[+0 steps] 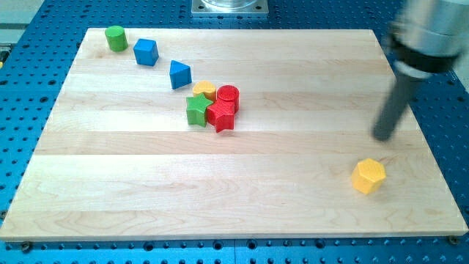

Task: Move the hexagon into the green star

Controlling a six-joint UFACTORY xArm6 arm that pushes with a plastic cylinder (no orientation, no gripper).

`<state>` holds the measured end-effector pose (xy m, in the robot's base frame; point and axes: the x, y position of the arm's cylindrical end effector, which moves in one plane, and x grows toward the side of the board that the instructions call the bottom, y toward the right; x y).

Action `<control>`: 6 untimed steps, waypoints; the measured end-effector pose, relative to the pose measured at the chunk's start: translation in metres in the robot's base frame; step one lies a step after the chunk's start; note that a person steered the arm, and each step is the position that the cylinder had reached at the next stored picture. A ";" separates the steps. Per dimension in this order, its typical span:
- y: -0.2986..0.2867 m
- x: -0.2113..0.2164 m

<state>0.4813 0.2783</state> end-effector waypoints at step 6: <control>-0.330 0.015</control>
<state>0.4967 -0.0513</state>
